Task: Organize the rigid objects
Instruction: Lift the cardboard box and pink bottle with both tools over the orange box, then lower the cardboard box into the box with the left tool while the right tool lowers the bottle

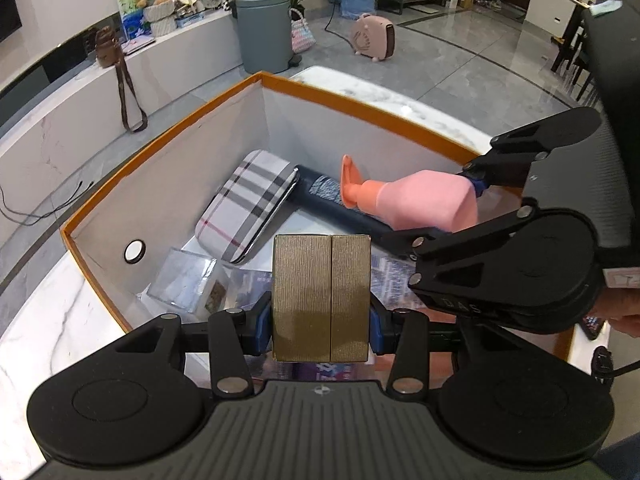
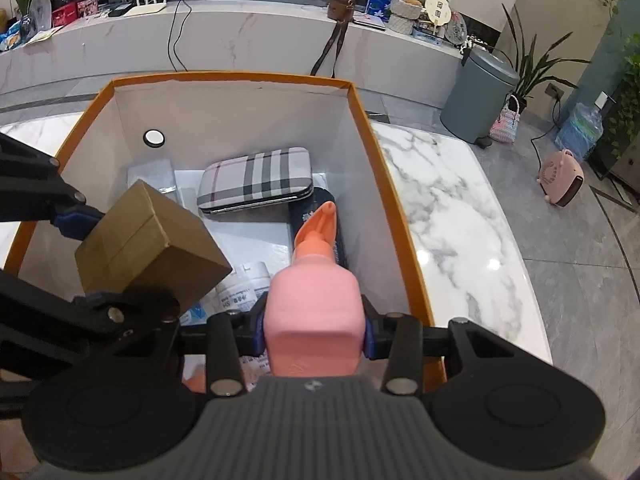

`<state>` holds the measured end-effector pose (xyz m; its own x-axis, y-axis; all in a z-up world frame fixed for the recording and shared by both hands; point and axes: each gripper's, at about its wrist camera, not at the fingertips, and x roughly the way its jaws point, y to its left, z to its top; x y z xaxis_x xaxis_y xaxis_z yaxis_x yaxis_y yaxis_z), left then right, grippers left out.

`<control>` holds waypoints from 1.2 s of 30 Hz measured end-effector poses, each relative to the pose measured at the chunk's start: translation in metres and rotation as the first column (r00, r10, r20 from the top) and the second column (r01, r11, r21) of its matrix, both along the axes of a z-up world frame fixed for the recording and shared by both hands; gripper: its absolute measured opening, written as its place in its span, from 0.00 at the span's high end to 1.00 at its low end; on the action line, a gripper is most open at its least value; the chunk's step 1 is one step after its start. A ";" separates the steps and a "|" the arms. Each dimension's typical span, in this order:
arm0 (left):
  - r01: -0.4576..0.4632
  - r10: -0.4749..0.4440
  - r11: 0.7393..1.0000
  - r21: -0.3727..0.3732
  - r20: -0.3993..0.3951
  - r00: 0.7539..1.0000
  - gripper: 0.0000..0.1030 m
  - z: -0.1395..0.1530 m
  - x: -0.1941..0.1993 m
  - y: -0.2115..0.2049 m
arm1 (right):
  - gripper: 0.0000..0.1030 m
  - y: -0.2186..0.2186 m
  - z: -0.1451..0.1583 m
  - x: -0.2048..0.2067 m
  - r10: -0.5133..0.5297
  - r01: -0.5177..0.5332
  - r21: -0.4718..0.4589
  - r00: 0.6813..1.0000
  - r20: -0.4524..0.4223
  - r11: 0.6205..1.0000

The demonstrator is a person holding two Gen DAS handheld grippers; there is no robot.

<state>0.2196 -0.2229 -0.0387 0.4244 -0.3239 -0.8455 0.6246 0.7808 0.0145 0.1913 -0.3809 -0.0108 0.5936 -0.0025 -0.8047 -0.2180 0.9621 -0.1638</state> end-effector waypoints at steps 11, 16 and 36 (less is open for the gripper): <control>0.047 -0.045 0.996 0.070 -0.027 0.999 0.50 -0.017 0.011 -0.004 | 0.58 0.015 -0.009 0.004 0.144 -0.142 -0.091 0.990 0.008 0.986; 0.085 -0.084 0.992 0.096 -0.018 0.996 0.50 -0.019 0.011 -0.009 | 0.58 0.017 -0.010 0.004 0.162 -0.162 -0.115 0.987 -0.002 0.980; 0.152 -0.143 0.967 0.207 -0.056 0.988 0.46 -0.032 0.017 -0.026 | 0.57 0.019 -0.016 0.003 0.196 -0.203 -0.132 0.978 -0.069 0.970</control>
<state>0.2366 -0.2492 -0.0706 0.3500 -0.1936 -0.9165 0.7359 0.6622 0.1411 0.1938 -0.3615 -0.0268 0.5479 -0.0015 -0.8366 -0.4158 0.8672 -0.2739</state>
